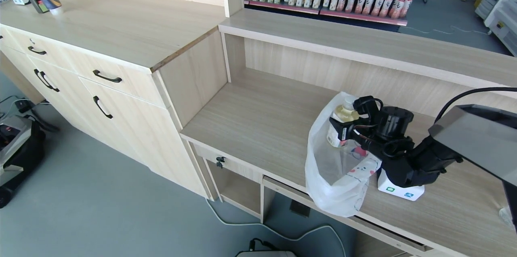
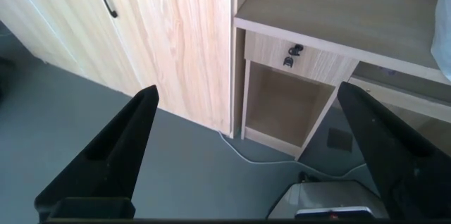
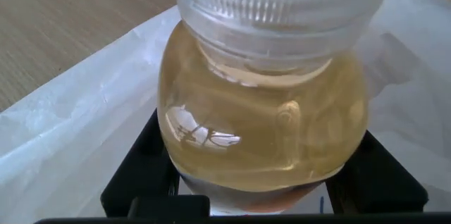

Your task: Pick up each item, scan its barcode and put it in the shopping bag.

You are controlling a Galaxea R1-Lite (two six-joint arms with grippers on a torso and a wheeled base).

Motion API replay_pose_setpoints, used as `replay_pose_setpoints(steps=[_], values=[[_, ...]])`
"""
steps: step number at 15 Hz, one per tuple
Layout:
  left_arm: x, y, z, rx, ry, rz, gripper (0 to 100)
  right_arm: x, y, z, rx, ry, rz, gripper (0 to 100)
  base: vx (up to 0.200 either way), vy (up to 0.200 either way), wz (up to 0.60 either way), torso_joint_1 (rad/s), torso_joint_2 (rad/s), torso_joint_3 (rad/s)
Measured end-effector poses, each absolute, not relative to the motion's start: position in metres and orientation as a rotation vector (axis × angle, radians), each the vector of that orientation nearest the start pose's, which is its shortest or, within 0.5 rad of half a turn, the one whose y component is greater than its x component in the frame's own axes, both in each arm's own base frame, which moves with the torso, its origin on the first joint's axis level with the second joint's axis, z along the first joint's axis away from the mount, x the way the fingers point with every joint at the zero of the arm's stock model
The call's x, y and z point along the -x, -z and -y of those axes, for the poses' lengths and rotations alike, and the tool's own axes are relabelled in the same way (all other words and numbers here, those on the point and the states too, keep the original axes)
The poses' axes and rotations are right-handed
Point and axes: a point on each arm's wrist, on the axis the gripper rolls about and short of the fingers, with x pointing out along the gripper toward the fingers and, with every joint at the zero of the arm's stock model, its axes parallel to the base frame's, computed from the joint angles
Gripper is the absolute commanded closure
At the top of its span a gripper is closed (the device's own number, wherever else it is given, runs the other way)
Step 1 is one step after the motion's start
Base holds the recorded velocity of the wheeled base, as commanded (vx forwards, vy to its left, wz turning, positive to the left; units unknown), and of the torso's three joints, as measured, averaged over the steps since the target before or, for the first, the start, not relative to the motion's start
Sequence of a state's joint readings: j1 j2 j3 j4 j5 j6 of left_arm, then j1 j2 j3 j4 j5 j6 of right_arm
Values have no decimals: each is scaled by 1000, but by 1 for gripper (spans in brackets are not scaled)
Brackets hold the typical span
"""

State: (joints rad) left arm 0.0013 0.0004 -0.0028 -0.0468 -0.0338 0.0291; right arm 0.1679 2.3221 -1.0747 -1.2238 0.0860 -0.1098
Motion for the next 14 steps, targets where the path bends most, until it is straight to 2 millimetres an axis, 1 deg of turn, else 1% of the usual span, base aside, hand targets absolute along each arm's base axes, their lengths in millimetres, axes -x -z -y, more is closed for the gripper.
replay_pose_setpoints(steps=[2, 3, 5, 7, 9, 11, 12, 14], values=[[23, -81, 1, -30, 32, 50, 0, -428, -72, -74, 118, -254, -16, 100, 0, 0, 0, 0, 0, 0], [23, -81, 1, -30, 32, 50, 0, -427, -71, -74, 119, -254, -22, 0, 0, 0, 0, 0, 0, 0], [23, -81, 1, -30, 32, 50, 0, -427, -69, -73, 121, -252, -37, 0, 0, 0, 0, 0, 0, 0], [23, -81, 1, -30, 31, 50, 0, -425, -74, -73, 121, -252, -30, 0, 0, 0, 0, 0, 0, 0], [23, -81, 1, -30, 32, 50, 0, -418, -89, -72, 122, -247, -17, 0, 0, 0, 0, 0, 0, 0], [23, -81, 1, -30, 31, 50, 0, -396, -116, -67, 135, -230, -10, 0, 0, 0, 0, 0, 0, 0], [23, -81, 1, -30, 33, 50, 0, -381, -133, -61, 143, -214, -15, 0, 0, 0, 0, 0, 0, 0], [23, -81, 1, -30, 32, 50, 0, -338, -170, -45, 155, -169, -58, 0, 0, 0, 0, 0, 0, 0]])
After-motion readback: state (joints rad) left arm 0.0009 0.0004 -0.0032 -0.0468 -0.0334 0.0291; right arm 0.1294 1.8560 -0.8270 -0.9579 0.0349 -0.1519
